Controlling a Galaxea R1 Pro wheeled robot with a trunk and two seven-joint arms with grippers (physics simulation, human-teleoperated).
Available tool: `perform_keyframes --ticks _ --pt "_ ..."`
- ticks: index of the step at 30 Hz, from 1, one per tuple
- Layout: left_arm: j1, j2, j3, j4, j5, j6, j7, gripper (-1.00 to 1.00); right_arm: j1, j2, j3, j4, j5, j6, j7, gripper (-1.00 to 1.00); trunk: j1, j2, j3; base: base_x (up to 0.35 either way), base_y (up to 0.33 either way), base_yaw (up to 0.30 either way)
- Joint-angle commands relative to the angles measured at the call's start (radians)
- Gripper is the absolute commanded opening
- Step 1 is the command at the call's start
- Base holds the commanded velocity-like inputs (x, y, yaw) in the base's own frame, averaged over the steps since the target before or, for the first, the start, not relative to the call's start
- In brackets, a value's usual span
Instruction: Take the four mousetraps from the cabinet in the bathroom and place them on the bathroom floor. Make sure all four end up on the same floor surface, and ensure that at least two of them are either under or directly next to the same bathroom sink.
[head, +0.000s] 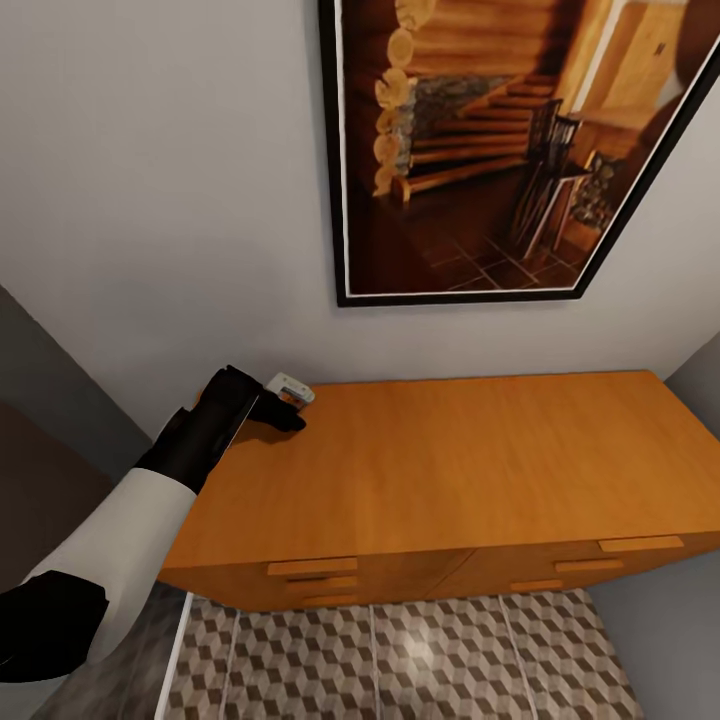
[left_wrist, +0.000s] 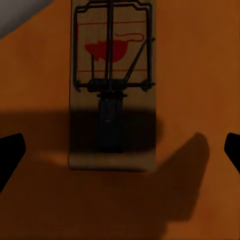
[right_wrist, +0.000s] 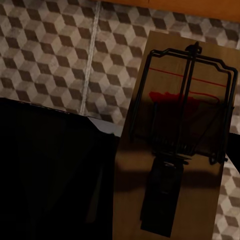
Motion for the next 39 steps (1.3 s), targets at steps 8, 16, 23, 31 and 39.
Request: perform_keyframes --ticks 8,16,23,31,39 --pt "-0.001 0.001 -0.002 0.006 -0.01 0.001 -0.009 1.0 -0.001 0.0 0.004 0.001 -0.001 -0.003 0.0 -1.0 0.0 -0.002 -0.008 0.0 0.0 0.0" --pt "-0.001 0.001 -0.002 0.006 -0.01 0.001 -0.008 1.0 0.0 0.0 0.004 0.001 -0.001 -0.003 -0.001 -1.0 0.0 -0.002 -0.014 0.0 0.0 0.0" --pt "-0.001 0.001 -0.002 0.006 -0.011 0.001 -0.008 1.0 0.0 0.0 0.004 0.001 -0.001 -0.003 0.0 -1.0 0.0 -0.002 -0.015 0.0 0.0 0.0" --pt "-0.001 0.001 -0.002 0.006 -0.011 0.001 -0.008 1.0 -0.001 0.0 0.004 0.001 -0.001 -0.003 0.0 -1.0 0.0 -0.002 -0.017 0.0 0.0 0.0" --pt "-0.001 0.001 -0.002 0.009 -0.01 0.001 -0.008 1.0 0.0 0.0 0.004 0.001 -0.001 -0.003 0.0 -1.0 0.0 -0.002 -0.027 0.0 0.0 0.0"
